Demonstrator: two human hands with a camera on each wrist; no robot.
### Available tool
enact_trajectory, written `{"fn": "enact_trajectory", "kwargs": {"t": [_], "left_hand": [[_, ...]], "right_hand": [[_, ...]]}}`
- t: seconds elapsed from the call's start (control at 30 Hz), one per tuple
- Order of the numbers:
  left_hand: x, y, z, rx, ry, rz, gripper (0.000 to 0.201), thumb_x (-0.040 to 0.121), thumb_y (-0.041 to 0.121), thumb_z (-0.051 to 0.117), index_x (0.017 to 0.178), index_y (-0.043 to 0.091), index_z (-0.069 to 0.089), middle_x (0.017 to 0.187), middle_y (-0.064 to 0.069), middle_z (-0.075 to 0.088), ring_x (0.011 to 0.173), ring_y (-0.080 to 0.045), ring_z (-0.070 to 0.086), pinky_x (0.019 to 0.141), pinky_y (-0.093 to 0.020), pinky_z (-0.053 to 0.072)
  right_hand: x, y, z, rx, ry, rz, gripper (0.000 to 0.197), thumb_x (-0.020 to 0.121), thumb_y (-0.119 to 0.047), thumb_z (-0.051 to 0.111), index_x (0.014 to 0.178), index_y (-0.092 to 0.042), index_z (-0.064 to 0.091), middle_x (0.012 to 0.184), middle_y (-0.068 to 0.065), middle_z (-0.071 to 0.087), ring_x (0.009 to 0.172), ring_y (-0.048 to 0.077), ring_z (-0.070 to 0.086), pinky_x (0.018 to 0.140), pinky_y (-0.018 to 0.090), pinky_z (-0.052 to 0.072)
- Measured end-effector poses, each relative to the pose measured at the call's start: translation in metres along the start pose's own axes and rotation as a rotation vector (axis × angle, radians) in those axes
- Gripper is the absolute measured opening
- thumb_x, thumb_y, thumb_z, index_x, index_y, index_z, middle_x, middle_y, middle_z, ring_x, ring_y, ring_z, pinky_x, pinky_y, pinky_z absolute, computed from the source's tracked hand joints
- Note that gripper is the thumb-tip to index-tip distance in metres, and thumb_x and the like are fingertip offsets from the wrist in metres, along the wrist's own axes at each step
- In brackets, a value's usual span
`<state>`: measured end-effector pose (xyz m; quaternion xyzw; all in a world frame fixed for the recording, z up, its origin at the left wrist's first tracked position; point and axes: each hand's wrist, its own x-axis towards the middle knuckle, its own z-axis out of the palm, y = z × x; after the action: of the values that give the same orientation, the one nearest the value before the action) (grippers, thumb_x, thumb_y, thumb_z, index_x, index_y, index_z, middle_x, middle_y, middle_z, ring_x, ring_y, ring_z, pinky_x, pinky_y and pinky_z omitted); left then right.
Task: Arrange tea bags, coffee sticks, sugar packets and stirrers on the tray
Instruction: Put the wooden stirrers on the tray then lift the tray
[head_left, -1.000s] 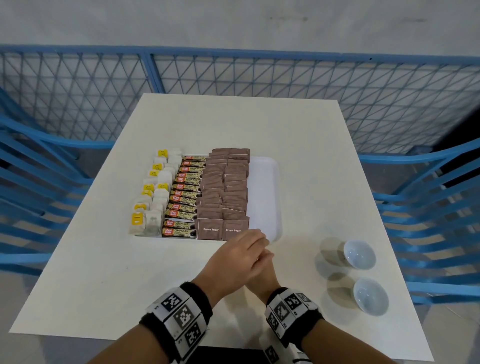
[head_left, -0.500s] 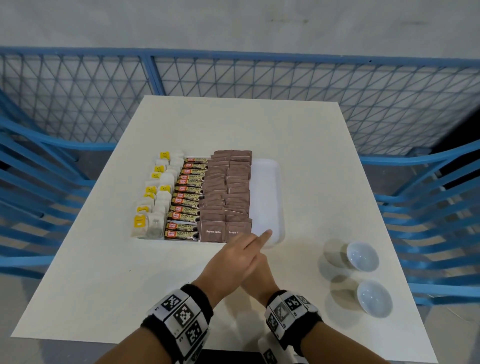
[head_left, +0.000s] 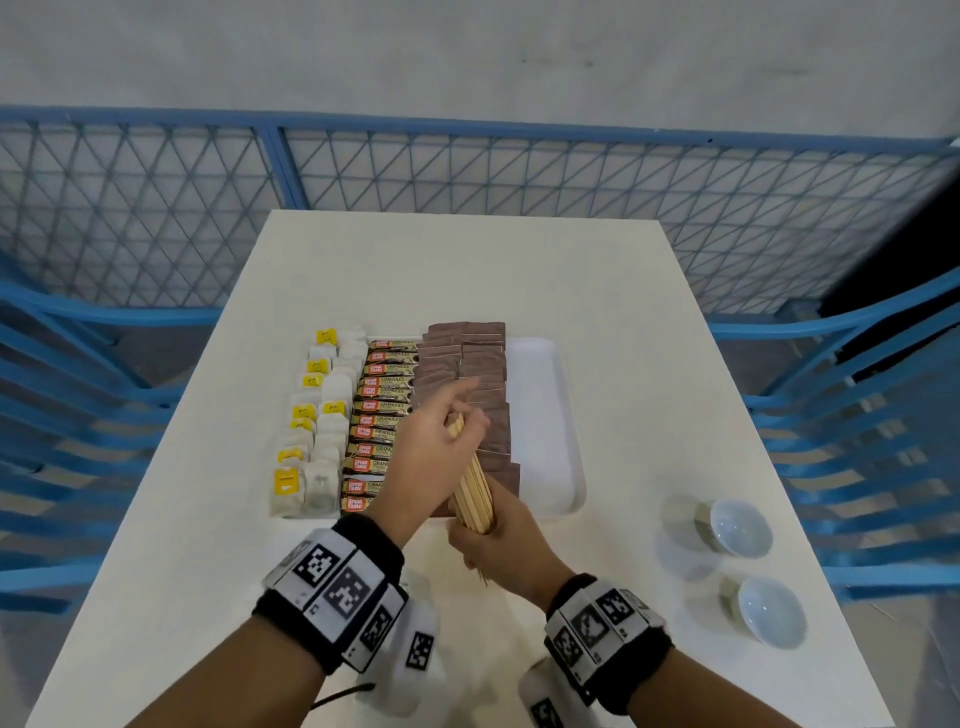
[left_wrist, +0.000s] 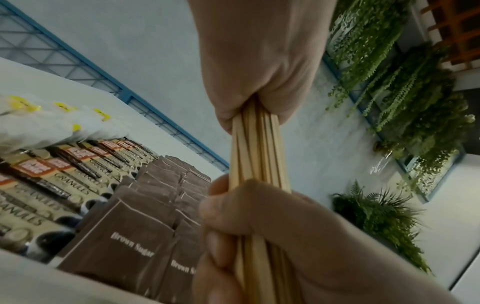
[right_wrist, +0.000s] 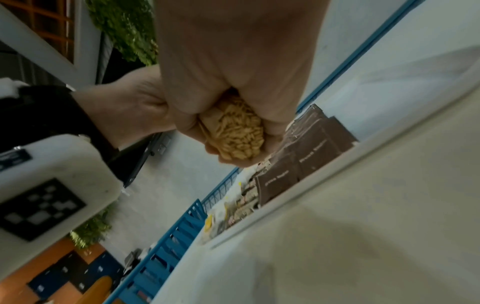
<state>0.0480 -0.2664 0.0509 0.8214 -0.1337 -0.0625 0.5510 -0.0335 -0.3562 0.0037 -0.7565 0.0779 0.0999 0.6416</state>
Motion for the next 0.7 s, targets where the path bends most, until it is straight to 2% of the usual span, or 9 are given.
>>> {"fn": "enact_trajectory", "kwargs": {"t": [0.07,0.13,0.17,0.23,0.3,0.4,0.57,0.63,0.7], "left_hand": [[0.007,0.006,-0.008,-0.060,-0.001,-0.101,0.053,0.085,0.033,0.064,0.133,0.021,0.045,0.103,0.008,0.065,0.099,-0.004,0.057,0.065,-0.005,0.040],[0.013,0.012,-0.015,-0.138,-0.001,-0.217,0.072,0.078,0.044,0.068,0.138,0.025,0.033,0.114,0.008,0.059,0.099,0.001,0.053,0.060,-0.003,0.040],[0.014,0.013,-0.019,-0.137,-0.004,-0.264,0.075,0.077,0.047,0.068,0.138,0.024,0.032,0.116,0.008,0.056,0.096,0.000,0.053,0.058,-0.005,0.040],[0.014,0.012,-0.023,-0.058,-0.084,-0.334,0.067,0.080,0.050,0.064,0.134,0.022,0.038,0.113,0.008,0.056,0.091,-0.002,0.053,0.056,-0.010,0.039],[0.010,0.007,-0.020,0.028,-0.270,-0.358,0.053,0.086,0.048,0.058,0.129,0.018,0.049,0.110,0.007,0.060,0.089,-0.004,0.056,0.058,-0.010,0.042],[0.009,0.001,-0.009,0.063,-0.382,-0.355,0.044,0.091,0.040,0.054,0.127,0.015,0.055,0.112,0.002,0.064,0.098,-0.012,0.060,0.078,-0.022,0.052],[0.028,-0.004,0.026,0.089,-0.488,-0.438,0.038,0.094,0.039,0.049,0.117,0.010,0.059,0.103,-0.001,0.064,0.087,-0.012,0.060,0.058,-0.015,0.043],[0.039,-0.004,0.044,0.084,-0.517,-0.474,0.039,0.095,0.039,0.048,0.115,0.007,0.060,0.103,-0.004,0.065,0.085,-0.013,0.060,0.055,-0.017,0.040],[0.050,-0.005,0.061,0.102,-0.521,-0.491,0.040,0.095,0.039,0.048,0.112,0.006,0.062,0.097,-0.004,0.064,0.078,-0.011,0.057,0.054,-0.018,0.037]], "right_hand": [[0.006,-0.007,0.004,0.036,0.018,0.036,0.023,0.083,-0.004,0.058,0.086,-0.025,0.050,0.071,-0.004,0.054,0.048,0.009,0.049,0.049,0.027,0.048],[0.010,-0.013,0.007,0.078,0.053,0.065,0.020,0.085,-0.003,0.057,0.087,-0.021,0.049,0.064,-0.002,0.051,0.045,0.011,0.048,0.043,0.024,0.044],[0.014,-0.016,0.007,0.101,0.080,0.075,0.018,0.085,-0.003,0.057,0.088,-0.019,0.049,0.062,0.001,0.050,0.044,0.013,0.048,0.041,0.023,0.042],[0.021,-0.022,0.007,0.159,0.135,0.106,0.012,0.083,-0.005,0.057,0.089,-0.011,0.050,0.059,0.005,0.050,0.043,0.015,0.046,0.038,0.023,0.039],[0.028,-0.026,0.003,0.203,0.160,0.132,0.012,0.083,-0.006,0.056,0.093,-0.005,0.052,0.058,0.006,0.052,0.044,0.016,0.047,0.037,0.023,0.038],[0.030,-0.027,-0.006,0.217,0.158,0.171,0.009,0.083,-0.006,0.051,0.092,-0.003,0.053,0.059,0.006,0.056,0.045,0.016,0.050,0.037,0.023,0.038],[0.032,-0.020,-0.038,0.198,0.163,0.279,0.012,0.088,-0.003,0.051,0.096,-0.006,0.059,0.065,0.003,0.061,0.049,0.009,0.057,0.043,0.020,0.043],[0.037,-0.015,-0.054,0.193,0.166,0.313,0.014,0.089,-0.005,0.051,0.099,-0.007,0.060,0.069,0.002,0.061,0.054,0.008,0.058,0.047,0.018,0.044],[0.046,-0.009,-0.070,0.177,0.170,0.348,0.013,0.090,-0.005,0.049,0.096,-0.009,0.060,0.068,0.002,0.060,0.057,0.012,0.057,0.051,0.022,0.046]]}}
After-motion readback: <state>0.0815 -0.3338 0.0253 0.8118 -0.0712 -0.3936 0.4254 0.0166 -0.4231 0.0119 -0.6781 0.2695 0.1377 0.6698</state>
